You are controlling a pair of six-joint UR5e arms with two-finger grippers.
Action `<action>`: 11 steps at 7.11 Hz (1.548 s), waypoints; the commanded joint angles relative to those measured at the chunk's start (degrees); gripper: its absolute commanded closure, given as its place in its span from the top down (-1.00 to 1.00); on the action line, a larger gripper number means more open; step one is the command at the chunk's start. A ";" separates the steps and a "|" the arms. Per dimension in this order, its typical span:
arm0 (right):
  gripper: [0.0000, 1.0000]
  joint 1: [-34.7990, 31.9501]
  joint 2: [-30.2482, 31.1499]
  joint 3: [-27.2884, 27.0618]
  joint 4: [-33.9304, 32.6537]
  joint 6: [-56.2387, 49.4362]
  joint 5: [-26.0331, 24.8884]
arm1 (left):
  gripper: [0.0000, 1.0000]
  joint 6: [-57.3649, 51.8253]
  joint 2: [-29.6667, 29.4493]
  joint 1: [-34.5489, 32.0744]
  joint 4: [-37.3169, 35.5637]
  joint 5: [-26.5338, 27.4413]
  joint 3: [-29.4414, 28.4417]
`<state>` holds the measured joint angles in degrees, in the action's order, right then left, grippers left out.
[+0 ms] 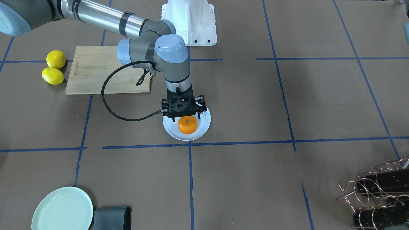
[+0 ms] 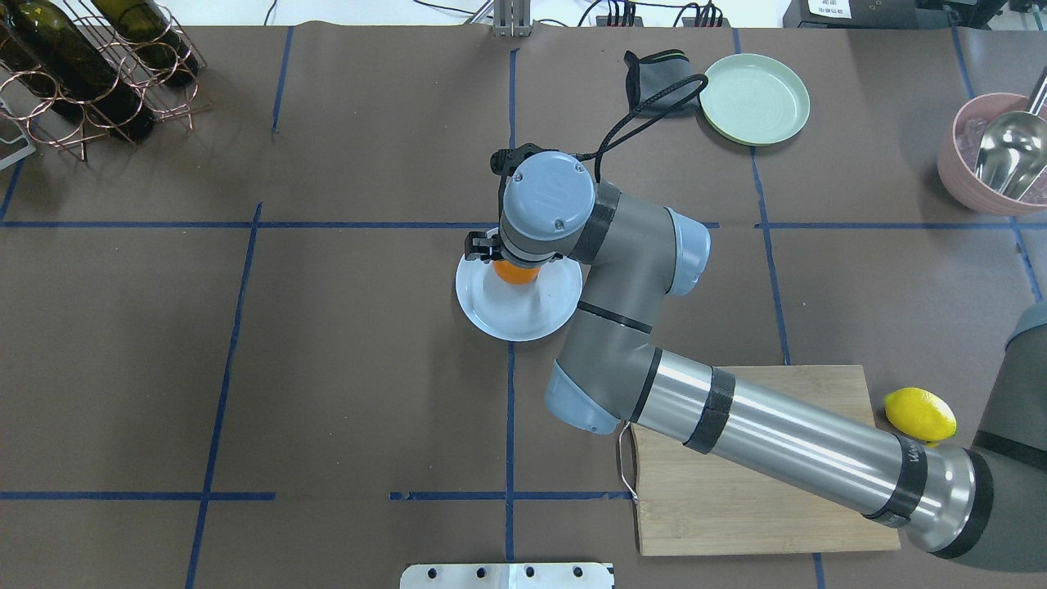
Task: Pick orange to plate
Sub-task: 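Lower the orange onto the plate and open the right gripper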
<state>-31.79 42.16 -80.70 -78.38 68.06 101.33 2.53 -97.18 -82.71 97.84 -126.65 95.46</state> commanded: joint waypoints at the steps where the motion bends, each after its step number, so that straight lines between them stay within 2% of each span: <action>1: 1.00 -6.32 1.42 -9.16 -12.86 -3.60 5.78 | 1.00 -1.29 1.19 0.00 0.15 0.52 0.16; 2: 1.00 -11.32 3.52 -16.53 -23.38 -12.68 9.64 | 1.00 -7.74 1.46 -1.13 -0.11 0.61 -0.10; 3: 1.00 -16.50 7.19 -22.78 -30.44 -22.52 10.81 | 1.00 -9.28 1.47 -3.32 -0.55 0.53 -1.32; 4: 1.00 -22.91 12.54 -26.32 -31.99 -32.45 13.52 | 1.00 -9.39 1.64 -3.86 -0.90 0.35 -1.42; 6: 1.00 -36.26 21.69 -26.80 -31.31 -49.95 24.66 | 1.00 -13.05 4.01 -5.79 -3.00 -0.09 -1.33; 7: 1.00 -42.16 26.43 -26.45 -31.22 -59.52 26.97 | 1.00 -16.30 4.71 -7.54 -6.32 -0.79 -1.50; 8: 1.00 -47.09 30.83 -25.49 -31.39 -68.32 27.25 | 1.00 -17.81 6.11 -8.08 -8.26 -4.62 -1.59; 9: 1.00 -50.79 34.88 -24.00 -31.22 -73.37 28.47 | 1.00 -17.83 8.21 -8.08 -9.07 -6.83 -1.51; 11: 1.00 -56.52 39.12 -20.14 -31.22 -81.39 33.47 | 1.00 -17.22 9.20 -8.52 -12.12 -7.03 -0.80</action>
<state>-84.74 78.43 -103.15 -109.62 -8.60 131.67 -15.00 -88.51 -90.85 88.02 -133.19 94.39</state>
